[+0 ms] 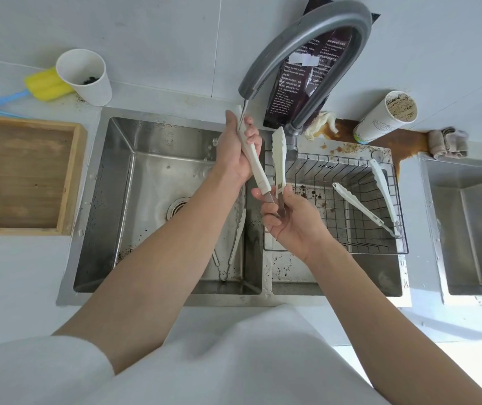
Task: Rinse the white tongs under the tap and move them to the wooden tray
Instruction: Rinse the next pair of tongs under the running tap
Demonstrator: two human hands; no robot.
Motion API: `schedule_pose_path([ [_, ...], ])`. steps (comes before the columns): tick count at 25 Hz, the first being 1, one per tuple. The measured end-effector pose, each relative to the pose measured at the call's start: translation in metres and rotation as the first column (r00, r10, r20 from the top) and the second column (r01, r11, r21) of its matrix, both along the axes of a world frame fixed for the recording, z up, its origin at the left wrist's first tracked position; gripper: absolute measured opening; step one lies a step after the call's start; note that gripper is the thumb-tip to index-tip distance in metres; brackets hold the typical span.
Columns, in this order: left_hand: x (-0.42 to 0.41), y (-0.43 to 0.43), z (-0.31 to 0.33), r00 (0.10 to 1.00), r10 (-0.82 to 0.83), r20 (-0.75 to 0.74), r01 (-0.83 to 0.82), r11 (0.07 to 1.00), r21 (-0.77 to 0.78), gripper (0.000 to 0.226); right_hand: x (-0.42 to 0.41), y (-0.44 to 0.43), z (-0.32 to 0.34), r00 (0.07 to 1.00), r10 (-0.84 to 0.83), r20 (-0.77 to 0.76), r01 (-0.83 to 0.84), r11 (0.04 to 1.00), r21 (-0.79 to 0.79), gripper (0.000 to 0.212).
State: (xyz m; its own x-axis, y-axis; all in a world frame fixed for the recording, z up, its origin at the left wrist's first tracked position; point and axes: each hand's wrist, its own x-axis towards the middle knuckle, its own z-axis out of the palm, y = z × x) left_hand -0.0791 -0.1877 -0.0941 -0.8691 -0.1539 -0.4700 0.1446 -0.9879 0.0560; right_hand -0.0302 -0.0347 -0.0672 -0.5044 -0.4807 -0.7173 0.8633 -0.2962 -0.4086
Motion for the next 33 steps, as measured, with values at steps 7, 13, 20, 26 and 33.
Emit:
schedule_pose_path([
  [7, 0.012, 0.004, 0.006, 0.993, -0.042, -0.108, 0.032, 0.995, -0.094, 0.029, 0.002, -0.006, -0.004, 0.999, -0.032, 0.031, 0.027, 0.991, 0.133, 0.028],
  [13, 0.009, 0.0, 0.014, 0.974, -0.063, 0.22, 0.128, 0.947, -0.294, 0.055, 0.008, -0.006, -0.008, 0.996, 0.054, -0.076, -0.031, 0.96, 0.279, 0.033],
  [20, 0.004, 0.015, 0.014, 0.929, 0.195, 0.316, 0.132, 0.622, -0.771, 0.029, 0.015, -0.009, -0.008, 0.971, 0.15, -0.184, -0.081, 0.938, 0.337, 0.024],
  [26, 0.009, 0.01, -0.001, 0.936, 0.196, 0.294, 0.247, 0.23, -0.941, 0.019, 0.02, -0.011, -0.011, 0.873, 0.292, -0.39, -0.035, 0.836, 0.547, 0.021],
  [33, 0.003, 0.002, -0.01, 0.888, 0.167, 0.429, 0.424, 0.062, -0.903, 0.038, 0.022, -0.002, -0.019, 0.707, 0.463, -0.535, 0.03, 0.736, 0.676, 0.016],
])
